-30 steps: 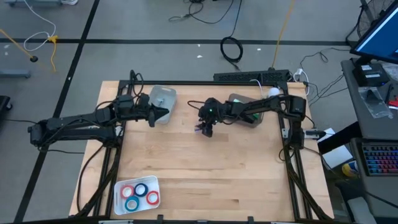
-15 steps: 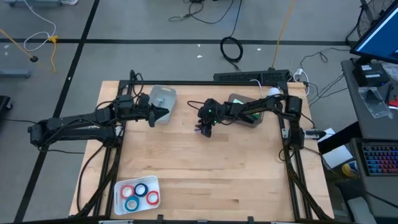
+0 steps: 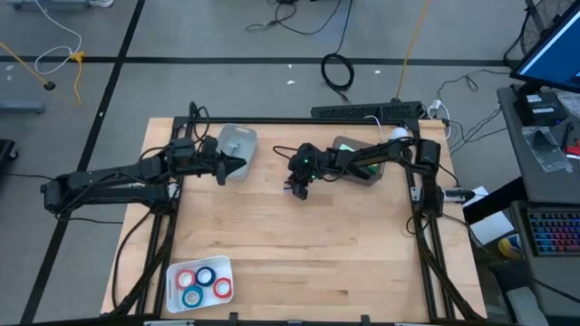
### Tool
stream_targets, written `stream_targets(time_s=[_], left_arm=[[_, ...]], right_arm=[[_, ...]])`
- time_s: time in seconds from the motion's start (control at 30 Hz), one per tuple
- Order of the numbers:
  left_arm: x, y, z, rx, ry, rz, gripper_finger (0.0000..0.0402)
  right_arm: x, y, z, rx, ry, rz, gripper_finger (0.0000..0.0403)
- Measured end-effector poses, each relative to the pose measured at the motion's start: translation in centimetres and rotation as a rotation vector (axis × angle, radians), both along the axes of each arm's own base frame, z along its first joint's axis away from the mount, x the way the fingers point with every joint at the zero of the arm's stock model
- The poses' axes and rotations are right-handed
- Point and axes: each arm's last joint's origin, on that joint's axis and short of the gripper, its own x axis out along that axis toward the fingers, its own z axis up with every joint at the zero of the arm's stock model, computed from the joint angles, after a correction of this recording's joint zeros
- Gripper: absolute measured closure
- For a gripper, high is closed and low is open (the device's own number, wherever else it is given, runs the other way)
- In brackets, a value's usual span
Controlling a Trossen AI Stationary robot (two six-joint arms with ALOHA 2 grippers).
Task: Pick and place Stapler, Stapler remover, tape
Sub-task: Put the violet staple remover into the gray bin
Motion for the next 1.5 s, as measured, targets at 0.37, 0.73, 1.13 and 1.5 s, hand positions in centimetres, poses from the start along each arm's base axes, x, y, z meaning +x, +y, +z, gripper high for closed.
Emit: stream_targets(time_s=[0.37,0.73,1.13,1.5], left_arm=[[0.0,0.0,0.0,-0.001,-0.001,0.0,0.0321],[0.1,-0.2,0.0,0.0,-0.001,-0.01,0.0321],[0.6,-1.0,1.1,0.115,-0.099,-0.071,0.0299],[3.3,-1.4,1.3,0.247,-0.205,-0.092,0.0213]], right_arm=[[0.0,0.0,0.0,0.013,-0.001,-0.016,0.04],[-0.4,0.1,4.8,0.017,-0.146,-0.049,0.0402],[-2.8,-1.0,13.9,0.089,-0.502,-0.1,0.0402],[-3.0,-2.1,16.6,0.299,-0.757,-0.095,0.0403]])
